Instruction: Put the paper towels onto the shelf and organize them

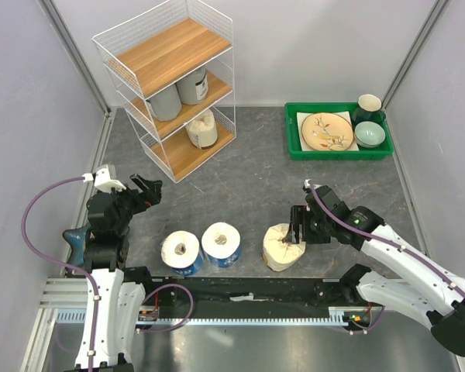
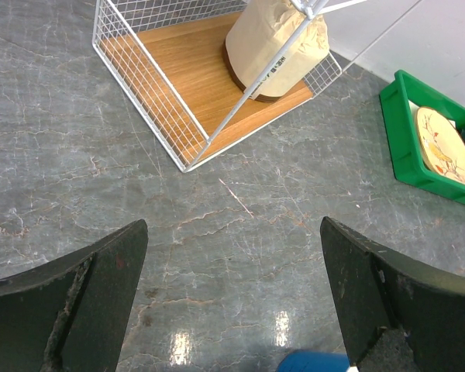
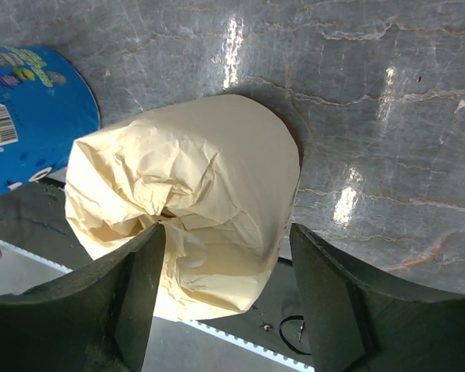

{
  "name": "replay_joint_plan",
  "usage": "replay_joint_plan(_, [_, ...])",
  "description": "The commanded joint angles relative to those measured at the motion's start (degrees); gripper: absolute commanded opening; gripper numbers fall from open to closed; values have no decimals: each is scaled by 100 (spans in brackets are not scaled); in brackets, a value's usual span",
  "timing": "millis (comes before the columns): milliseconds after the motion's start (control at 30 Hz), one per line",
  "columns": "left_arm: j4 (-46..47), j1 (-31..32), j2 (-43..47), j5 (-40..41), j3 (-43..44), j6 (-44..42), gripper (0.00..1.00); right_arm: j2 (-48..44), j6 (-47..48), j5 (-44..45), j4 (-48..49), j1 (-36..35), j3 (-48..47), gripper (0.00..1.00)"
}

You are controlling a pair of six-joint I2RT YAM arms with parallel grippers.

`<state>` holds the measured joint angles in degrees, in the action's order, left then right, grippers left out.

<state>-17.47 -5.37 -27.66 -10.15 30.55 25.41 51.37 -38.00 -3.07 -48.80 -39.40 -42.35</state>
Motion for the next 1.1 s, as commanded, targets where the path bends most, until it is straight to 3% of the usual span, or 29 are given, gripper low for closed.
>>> replay_joint_plan(0, [148,9,-20,-48,13,-159,100,144,170,-185,-7,-15,112,72])
replay_joint_plan(200, [139,9,-11,-48,4,-159,100,381,179,-203,283,-51,271,62])
replay_joint_plan(300, [139,18,-11,-57,4,-150,100,426,109,-115,449,-50,201,48])
replay_joint_plan(467, [157,18,-29,-57,4,-133,100,408,-313,-115,1757,-59,-202,37])
replay_joint_plan(700, [148,9,-29,-66,-5,-124,99,2355,-305,-176,3392,-200,-1652,34])
replay_joint_plan(1067, [166,18,-64,-83,-13,-124,99,5784,-6,96,3878,-349,-4930,32])
